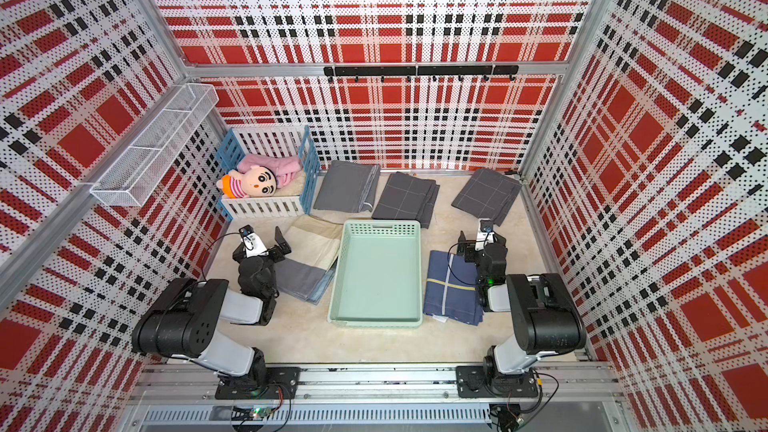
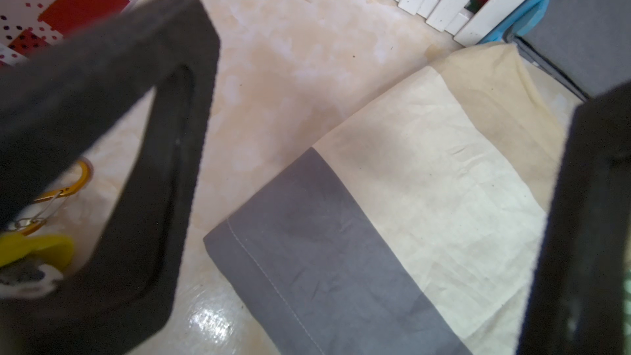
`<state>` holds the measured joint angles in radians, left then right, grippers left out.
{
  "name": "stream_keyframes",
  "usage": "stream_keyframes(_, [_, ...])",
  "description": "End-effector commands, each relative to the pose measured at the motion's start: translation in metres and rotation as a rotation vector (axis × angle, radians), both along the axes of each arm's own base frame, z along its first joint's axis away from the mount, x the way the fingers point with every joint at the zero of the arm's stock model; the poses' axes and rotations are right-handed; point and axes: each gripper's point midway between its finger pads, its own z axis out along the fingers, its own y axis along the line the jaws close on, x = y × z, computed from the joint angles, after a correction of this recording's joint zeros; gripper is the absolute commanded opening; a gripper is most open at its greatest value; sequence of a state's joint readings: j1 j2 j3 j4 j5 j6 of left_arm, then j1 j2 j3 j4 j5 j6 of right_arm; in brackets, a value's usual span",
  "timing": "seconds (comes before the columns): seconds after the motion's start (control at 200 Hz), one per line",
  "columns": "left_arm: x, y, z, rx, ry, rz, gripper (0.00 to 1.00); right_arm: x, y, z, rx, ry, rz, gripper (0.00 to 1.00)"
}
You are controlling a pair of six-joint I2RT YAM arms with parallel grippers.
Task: Put the folded pillowcase in the basket
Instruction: Move the basket to the center of the board.
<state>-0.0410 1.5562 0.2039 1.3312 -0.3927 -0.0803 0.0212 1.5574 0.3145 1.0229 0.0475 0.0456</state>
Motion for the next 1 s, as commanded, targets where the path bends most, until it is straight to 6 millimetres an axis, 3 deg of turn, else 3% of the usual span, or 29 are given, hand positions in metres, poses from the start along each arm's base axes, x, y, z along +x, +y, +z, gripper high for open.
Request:
stream_keyframes(0.0, [0.002,-0.003,0.012,0.011,-0.035,-0.007,0.99,0.002,-0.001,0.012,0.002,-0.039,-0.001,1.00])
stream_keyframes(0.08, [0.008,-0.011,0.030,0.042,-0.037,-0.013,0.99,0.009,-0.009,0.022,-0.004,-0.021,-0.075,1.00])
stream_keyframes(0.165, [0.023,-0.030,0.061,0.081,0.008,0.010,0.99,0.030,-0.021,0.032,-0.050,0.183,-0.212,1.00])
stream_keyframes(0.281, [0.046,-0.060,0.113,-0.095,0.084,0.032,0.99,0.039,-0.002,0.064,-0.042,0.301,-0.188,1.00])
stream_keyframes(0.376, [0.056,-0.075,0.105,-0.305,0.215,-0.034,0.99,0.035,0.027,0.091,0.192,0.299,-0.065,1.00])
stream_keyframes(0.386, [0.058,-0.068,0.102,-0.332,0.214,-0.033,0.99,0.035,0.032,0.091,0.221,0.302,-0.039,1.00])
stream_keyframes(0.496, [0.070,-0.093,0.081,-0.617,0.214,-0.395,1.00,0.030,0.088,0.097,0.451,0.400,0.322,1.00])
stream_keyframes(0.516, [0.071,-0.097,0.079,-0.645,0.215,-0.426,0.93,0.029,0.095,0.096,0.470,0.424,0.355,1.00])
stream_keyframes(0.566, [0.073,-0.108,0.081,-0.612,0.231,-0.449,0.89,0.027,0.105,0.094,0.465,0.466,0.370,0.86])
stream_keyframes(0.606, [0.071,-0.121,0.087,-0.525,0.248,-0.430,0.82,0.024,0.109,0.091,0.429,0.480,0.355,0.60])
stream_keyframes(0.631, [0.069,-0.134,0.092,-0.472,0.256,-0.431,0.77,0.022,0.109,0.089,0.408,0.485,0.336,0.38])
stream_keyframes(0.651, [0.067,-0.140,0.096,-0.441,0.259,-0.424,0.64,0.021,0.108,0.087,0.394,0.492,0.315,0.19])
stream_keyframes(0.671, [0.064,-0.157,0.104,-0.413,0.256,-0.455,0.29,0.019,0.105,0.084,0.384,0.504,0.288,0.00])
stream_keyframes(0.676, [0.063,-0.160,0.105,-0.410,0.256,-0.458,0.16,0.019,0.104,0.084,0.381,0.506,0.281,0.00])
stream_keyframes(0.686, [0.062,-0.162,0.108,-0.405,0.253,-0.455,0.00,0.018,0.103,0.083,0.378,0.514,0.270,0.00])
stream_keyframes(0.772, [0.053,-0.190,0.123,-0.425,0.239,-0.459,0.00,0.008,0.089,0.072,0.360,0.536,0.185,0.00])
stream_keyframes(0.892, [0.052,-0.236,0.104,-0.652,0.302,-0.706,0.00,-0.008,0.071,0.052,0.337,0.574,0.080,0.00])
stream_keyframes(0.992, [0.044,-0.283,0.100,-0.538,0.331,-0.763,0.00,-0.019,0.073,0.031,0.345,0.662,0.079,0.00])
